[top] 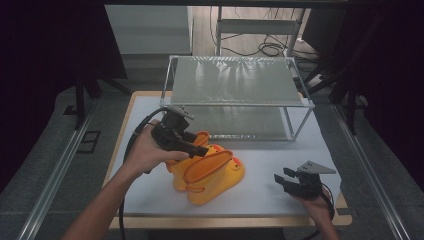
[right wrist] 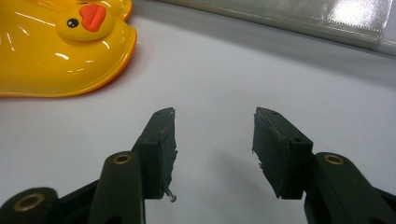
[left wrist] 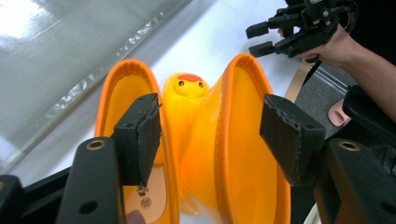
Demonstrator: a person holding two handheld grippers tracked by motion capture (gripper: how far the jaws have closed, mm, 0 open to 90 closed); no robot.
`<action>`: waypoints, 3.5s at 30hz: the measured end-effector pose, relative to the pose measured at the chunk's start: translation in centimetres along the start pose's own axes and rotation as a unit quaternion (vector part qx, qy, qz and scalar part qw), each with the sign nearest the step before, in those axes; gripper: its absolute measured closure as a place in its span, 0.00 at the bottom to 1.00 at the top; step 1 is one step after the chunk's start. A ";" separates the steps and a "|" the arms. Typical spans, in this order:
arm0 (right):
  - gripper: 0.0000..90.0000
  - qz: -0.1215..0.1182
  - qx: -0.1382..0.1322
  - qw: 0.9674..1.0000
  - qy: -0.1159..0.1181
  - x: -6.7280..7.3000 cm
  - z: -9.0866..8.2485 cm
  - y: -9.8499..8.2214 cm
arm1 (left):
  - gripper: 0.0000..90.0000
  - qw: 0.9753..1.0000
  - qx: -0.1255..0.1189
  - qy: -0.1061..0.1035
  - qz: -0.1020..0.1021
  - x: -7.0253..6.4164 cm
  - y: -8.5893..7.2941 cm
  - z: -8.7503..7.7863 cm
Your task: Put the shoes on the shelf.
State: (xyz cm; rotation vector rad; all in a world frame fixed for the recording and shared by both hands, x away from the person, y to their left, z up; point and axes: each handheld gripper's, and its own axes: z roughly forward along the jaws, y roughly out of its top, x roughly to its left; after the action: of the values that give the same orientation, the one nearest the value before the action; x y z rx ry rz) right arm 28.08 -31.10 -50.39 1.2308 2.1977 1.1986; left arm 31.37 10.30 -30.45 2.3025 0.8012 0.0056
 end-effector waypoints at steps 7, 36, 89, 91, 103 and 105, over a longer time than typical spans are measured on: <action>0.54 -0.003 0.003 1.000 0.000 0.1 0.1 0.0 | 0.38 0.999 0.026 -0.013 -0.014 0.9 -0.6 0.7; 0.54 -0.003 0.005 1.000 -0.001 0.0 0.2 -0.1 | 0.71 0.992 0.126 0.023 -0.014 0.4 0.1 6.4; 0.54 0.015 0.000 1.000 -0.015 -0.9 -0.3 -0.2 | 0.91 0.997 0.028 -0.073 0.011 -2.9 11.6 -0.3; 0.54 0.017 -0.001 1.000 -0.016 -0.9 -0.3 -0.2 | 0.91 0.997 0.023 -0.074 0.010 -3.0 12.4 -0.8; 0.54 0.018 -0.005 1.000 -0.017 -1.1 -0.5 -0.1 | 0.91 0.998 0.002 -0.055 -0.010 -2.7 16.9 -3.7; 0.54 0.022 -0.005 1.000 -0.017 -1.1 -0.6 -0.2 | 0.91 0.999 -0.004 -0.049 -0.018 -2.3 17.6 -4.1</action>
State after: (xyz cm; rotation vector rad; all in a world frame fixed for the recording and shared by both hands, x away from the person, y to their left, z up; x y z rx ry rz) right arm 28.25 -32.40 -50.26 1.2910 2.1485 1.1965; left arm 38.19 1.45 -16.09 2.2618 0.7914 -0.1189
